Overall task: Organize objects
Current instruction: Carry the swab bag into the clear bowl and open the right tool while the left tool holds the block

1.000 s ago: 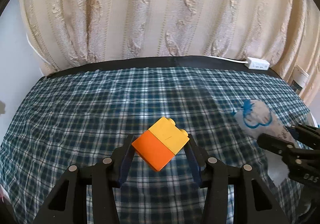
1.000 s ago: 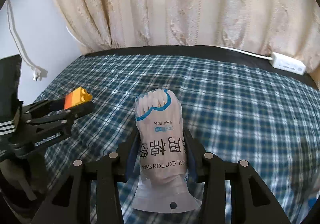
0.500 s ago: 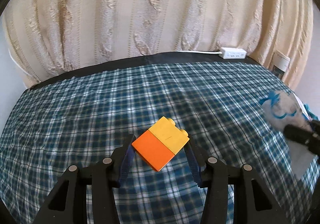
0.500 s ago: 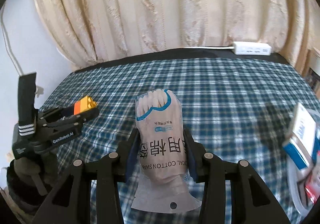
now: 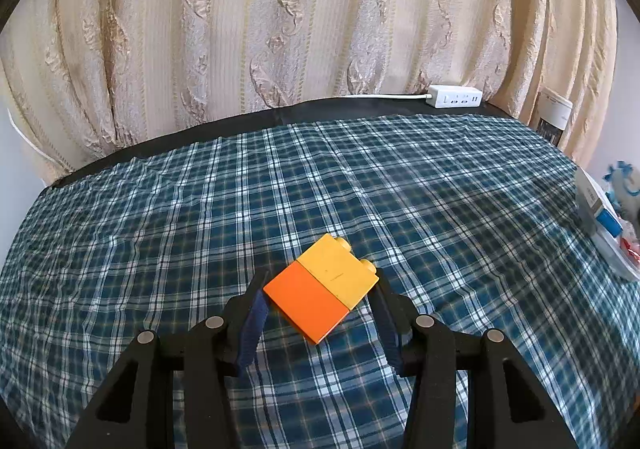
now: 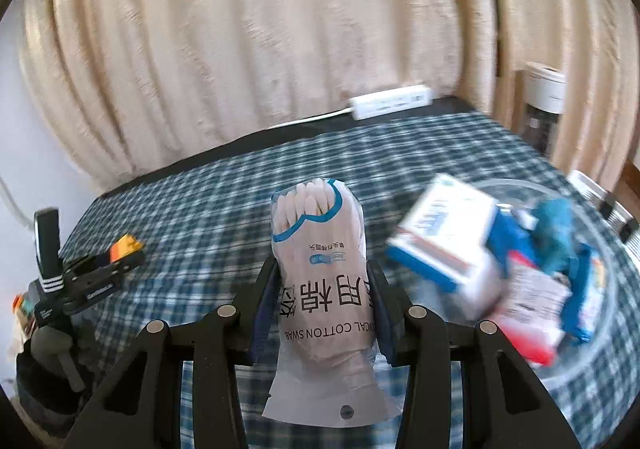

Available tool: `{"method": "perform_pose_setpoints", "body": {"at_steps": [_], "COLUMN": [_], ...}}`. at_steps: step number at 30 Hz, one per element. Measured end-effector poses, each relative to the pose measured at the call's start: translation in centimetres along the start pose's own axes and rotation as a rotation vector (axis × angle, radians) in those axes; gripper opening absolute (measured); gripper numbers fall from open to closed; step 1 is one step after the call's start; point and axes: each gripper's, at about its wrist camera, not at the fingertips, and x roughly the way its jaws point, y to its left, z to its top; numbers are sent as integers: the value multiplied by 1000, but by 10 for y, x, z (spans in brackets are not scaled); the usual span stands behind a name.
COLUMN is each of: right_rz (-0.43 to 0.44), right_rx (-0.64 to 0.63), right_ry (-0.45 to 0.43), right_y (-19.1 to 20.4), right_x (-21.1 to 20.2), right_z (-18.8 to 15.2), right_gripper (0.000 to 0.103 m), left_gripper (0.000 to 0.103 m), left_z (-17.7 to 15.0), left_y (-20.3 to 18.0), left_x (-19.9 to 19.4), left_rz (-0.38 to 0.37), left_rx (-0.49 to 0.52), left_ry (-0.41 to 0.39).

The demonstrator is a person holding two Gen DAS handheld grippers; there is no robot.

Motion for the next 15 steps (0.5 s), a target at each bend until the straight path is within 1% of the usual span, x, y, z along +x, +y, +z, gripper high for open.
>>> {"method": "perform_pose_setpoints", "body": {"at_steps": [5, 9, 15], "right_rz": [-63, -109, -182], "right_rx": [69, 112, 178], "right_ry": [-37, -58, -73], "right_y": [-40, -69, -115], "right_x": [-22, -32, -36], "right_z": [0, 3, 7], "right_gripper": [44, 44, 44], "left_gripper": [52, 52, 52], "left_z": [0, 0, -1], "left_y": [-2, -11, -30], "left_x": [1, -2, -7], "left_rz": [8, 9, -26], "left_rx": [-2, 17, 33], "left_ry": [8, 10, 22]}}
